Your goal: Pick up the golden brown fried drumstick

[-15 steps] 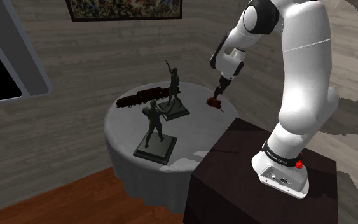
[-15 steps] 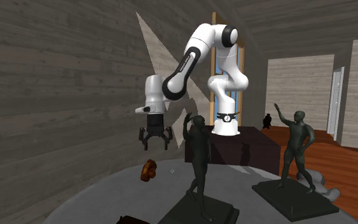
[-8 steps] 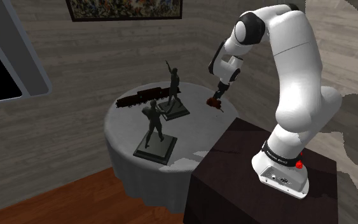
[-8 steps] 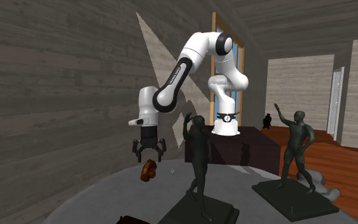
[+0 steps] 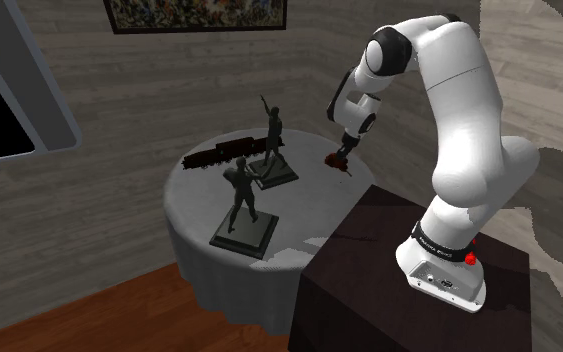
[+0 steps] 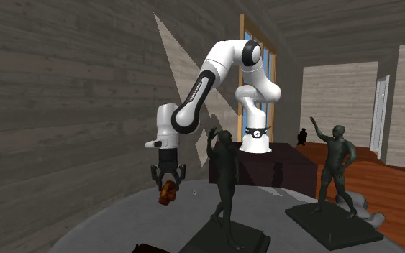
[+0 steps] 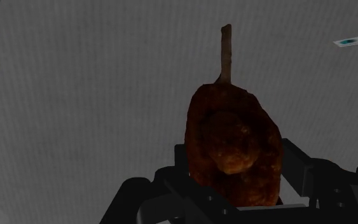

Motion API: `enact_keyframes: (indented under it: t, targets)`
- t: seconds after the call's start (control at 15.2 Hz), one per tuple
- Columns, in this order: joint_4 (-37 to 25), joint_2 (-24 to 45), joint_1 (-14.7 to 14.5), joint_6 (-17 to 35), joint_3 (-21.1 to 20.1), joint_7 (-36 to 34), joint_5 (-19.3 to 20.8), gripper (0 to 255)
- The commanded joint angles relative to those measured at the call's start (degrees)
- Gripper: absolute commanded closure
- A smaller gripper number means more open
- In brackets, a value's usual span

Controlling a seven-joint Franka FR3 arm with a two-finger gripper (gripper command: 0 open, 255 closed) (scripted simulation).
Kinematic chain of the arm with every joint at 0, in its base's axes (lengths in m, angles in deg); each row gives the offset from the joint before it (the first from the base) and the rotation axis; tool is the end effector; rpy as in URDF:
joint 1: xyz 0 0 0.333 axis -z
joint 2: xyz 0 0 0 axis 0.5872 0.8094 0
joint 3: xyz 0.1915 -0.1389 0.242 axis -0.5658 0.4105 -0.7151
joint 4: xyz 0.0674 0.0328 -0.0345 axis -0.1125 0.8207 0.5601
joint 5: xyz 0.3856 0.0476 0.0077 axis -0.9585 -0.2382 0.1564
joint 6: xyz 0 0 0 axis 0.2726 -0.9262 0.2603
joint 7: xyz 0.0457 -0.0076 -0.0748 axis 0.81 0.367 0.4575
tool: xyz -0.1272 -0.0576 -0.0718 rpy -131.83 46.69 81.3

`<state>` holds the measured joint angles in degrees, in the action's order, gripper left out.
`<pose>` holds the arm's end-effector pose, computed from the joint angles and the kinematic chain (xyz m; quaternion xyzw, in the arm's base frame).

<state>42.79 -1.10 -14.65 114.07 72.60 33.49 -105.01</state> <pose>0.4497 -0.4017 0.0676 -0.9942 -0.0063 -0.1027 0.0325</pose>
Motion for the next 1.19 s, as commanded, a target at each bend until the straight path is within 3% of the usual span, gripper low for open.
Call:
enact_keyframes:
  t: [0.0,0.4,1.12]
  targets:
    - [-0.05,0.10,-0.02,0.02,-0.07,0.01,-0.02,255]
    - [0.02,0.01,-0.06,0.00,-0.03,-0.02,0.01,255]
    - [3.68,-7.55,-3.70,-3.74,4.72,-4.89,5.62,255]
